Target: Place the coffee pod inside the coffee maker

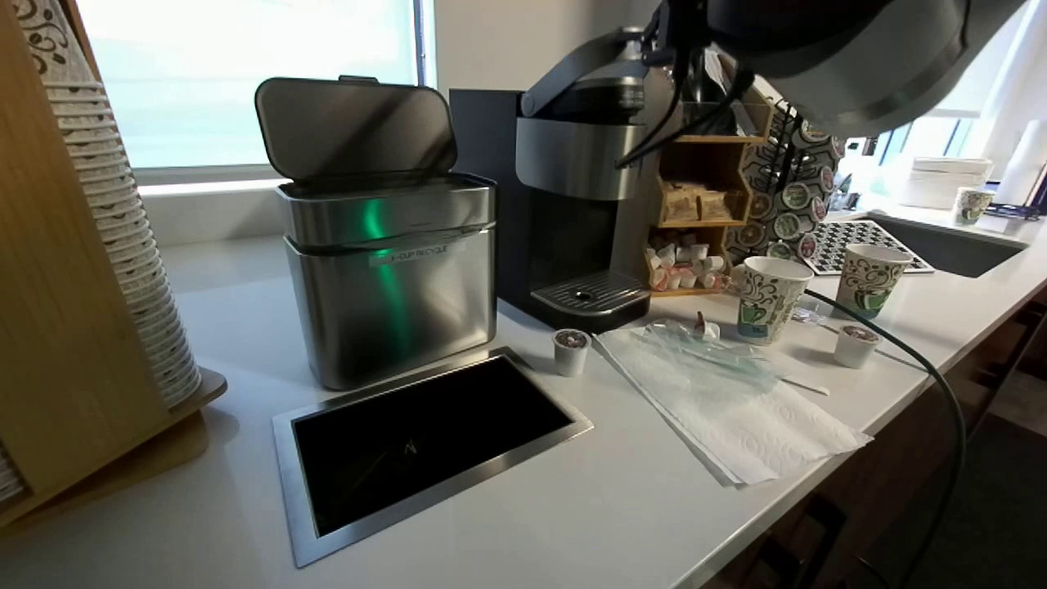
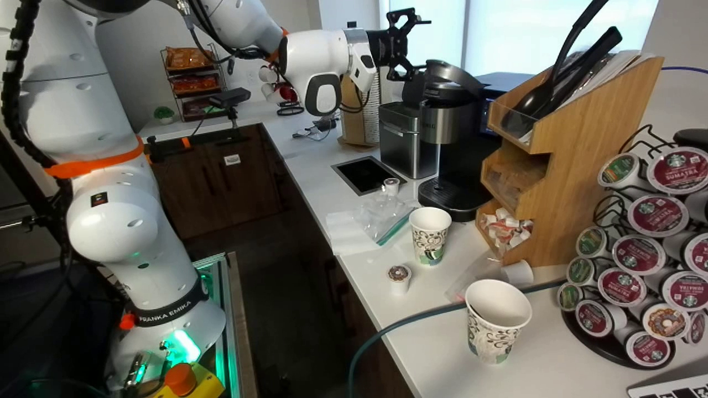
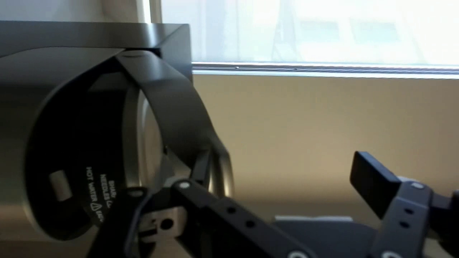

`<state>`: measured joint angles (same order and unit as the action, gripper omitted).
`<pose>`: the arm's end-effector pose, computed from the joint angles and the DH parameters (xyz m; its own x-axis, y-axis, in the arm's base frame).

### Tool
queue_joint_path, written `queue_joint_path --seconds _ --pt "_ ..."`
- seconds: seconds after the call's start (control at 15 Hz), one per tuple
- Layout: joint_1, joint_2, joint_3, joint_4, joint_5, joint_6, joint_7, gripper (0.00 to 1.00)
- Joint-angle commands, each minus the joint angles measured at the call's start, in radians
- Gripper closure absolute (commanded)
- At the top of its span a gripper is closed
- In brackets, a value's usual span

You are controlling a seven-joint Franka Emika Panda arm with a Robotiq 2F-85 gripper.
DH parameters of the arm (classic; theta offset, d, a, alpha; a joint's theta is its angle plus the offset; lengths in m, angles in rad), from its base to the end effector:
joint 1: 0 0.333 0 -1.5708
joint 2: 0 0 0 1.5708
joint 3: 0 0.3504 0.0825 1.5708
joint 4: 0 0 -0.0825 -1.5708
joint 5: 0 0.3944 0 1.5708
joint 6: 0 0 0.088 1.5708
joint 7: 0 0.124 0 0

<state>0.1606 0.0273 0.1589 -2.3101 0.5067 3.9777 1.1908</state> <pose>0.5338 0.0984 0.5494 -0.0489 -0.9986 0.0188 0.0001 -0.0188 -0.9998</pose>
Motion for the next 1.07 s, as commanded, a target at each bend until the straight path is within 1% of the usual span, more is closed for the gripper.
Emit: queue_joint_path --seconds 0.0,0.13,0.2,0.27,0.33,0.4,0.53,0.67,0.73,0.8,1.0 --pt "-0.002 0.016 -0.001 0.144 0.036 -0.015 -0.029 0.00" --pt "0.005 -0.017 0.007 0.159 -0.004 -0.022 -0.036 0.00" --pt "0.010 -0.056 0.014 0.120 -0.053 -0.047 -0.020 0.00" --pt "0.014 -0.103 0.018 0.054 -0.118 -0.070 0.012 0.00" --pt "0.017 -0.130 0.021 0.010 -0.158 -0.091 0.019 0.00" --pt "0.017 -0.154 0.021 -0.033 -0.185 -0.111 0.002 0.00" --pt "-0.006 -0.196 0.000 -0.120 -0.242 -0.088 -0.071 0.00" --pt "-0.035 -0.280 -0.051 -0.213 -0.346 -0.097 -0.098 0.00" --pt "-0.044 -0.339 -0.088 -0.266 -0.423 -0.136 -0.093 0.00" --pt "-0.052 -0.381 -0.122 -0.310 -0.496 -0.147 -0.095 0.00" --pt "-0.063 -0.487 -0.238 -0.404 -0.715 -0.227 -0.104 0.00"
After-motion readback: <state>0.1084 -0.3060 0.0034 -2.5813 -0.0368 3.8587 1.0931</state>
